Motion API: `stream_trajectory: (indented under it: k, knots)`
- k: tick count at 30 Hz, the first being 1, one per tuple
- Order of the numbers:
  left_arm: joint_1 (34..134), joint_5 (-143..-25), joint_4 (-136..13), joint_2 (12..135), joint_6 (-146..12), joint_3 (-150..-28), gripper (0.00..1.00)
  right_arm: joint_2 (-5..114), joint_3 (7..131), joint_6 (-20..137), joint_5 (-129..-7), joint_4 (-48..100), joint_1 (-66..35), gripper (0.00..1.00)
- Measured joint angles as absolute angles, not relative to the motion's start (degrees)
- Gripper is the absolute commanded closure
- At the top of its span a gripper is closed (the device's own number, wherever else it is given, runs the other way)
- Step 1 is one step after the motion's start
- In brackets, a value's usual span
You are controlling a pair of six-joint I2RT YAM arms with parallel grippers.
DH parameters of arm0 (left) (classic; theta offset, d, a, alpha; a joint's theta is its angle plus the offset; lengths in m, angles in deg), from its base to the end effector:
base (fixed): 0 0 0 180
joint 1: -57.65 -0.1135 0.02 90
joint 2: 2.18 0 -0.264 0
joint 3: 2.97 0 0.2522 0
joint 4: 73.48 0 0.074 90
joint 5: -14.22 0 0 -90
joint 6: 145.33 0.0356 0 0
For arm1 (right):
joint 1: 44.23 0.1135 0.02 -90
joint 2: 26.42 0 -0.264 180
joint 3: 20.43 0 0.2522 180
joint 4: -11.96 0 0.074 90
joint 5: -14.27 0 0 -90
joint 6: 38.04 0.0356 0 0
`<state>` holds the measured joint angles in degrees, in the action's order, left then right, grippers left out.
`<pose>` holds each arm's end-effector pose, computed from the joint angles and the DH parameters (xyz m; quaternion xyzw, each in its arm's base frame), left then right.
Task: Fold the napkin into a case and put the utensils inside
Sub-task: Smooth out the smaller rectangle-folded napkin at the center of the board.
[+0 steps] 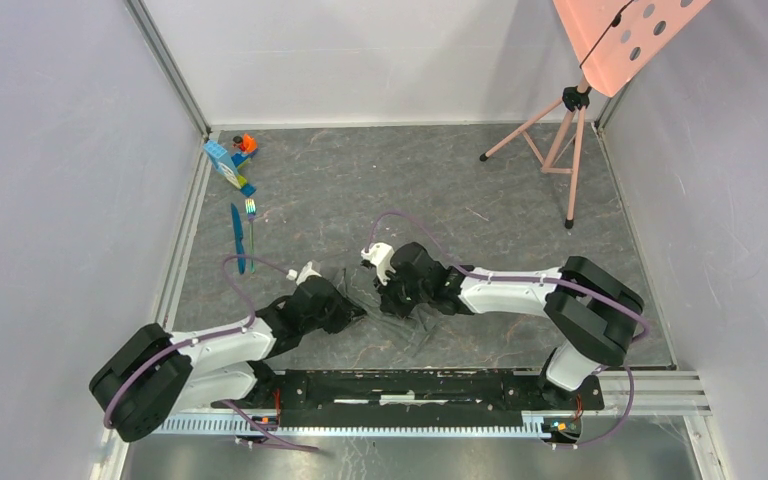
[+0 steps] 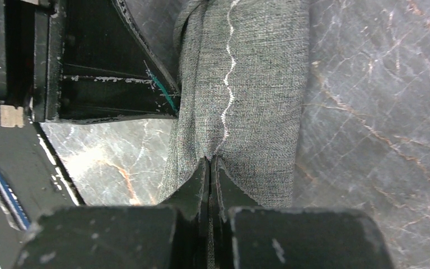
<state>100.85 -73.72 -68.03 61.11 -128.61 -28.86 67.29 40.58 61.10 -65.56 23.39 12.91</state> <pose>0.1336 -0.1237 0.1216 -0.2447 0.8831 -0.3313 0.2245 0.1725 0.2786 0.1648 -0.4047 0.8240 0.2805 0.2804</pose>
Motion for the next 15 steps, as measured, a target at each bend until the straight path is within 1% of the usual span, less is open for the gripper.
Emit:
stream_trajectory:
  k: [5, 8, 15]
  knots:
    - [101.6, -70.8, -65.1, 57.7, -129.1, -28.2, 0.9, 67.3, 40.8, 66.2, -67.2, 23.8, 14.6, 0.99]
    - [101.9, -69.7, -64.1, 56.7, -129.1, -28.1, 0.9, 67.4, 41.7, 68.4, -68.8, 25.1, 15.3, 0.95]
    - [102.4, -68.3, -63.4, 56.5, -129.2, -28.1, 0.91, 67.4, 46.9, 69.2, -71.6, 30.1, 16.1, 0.95]
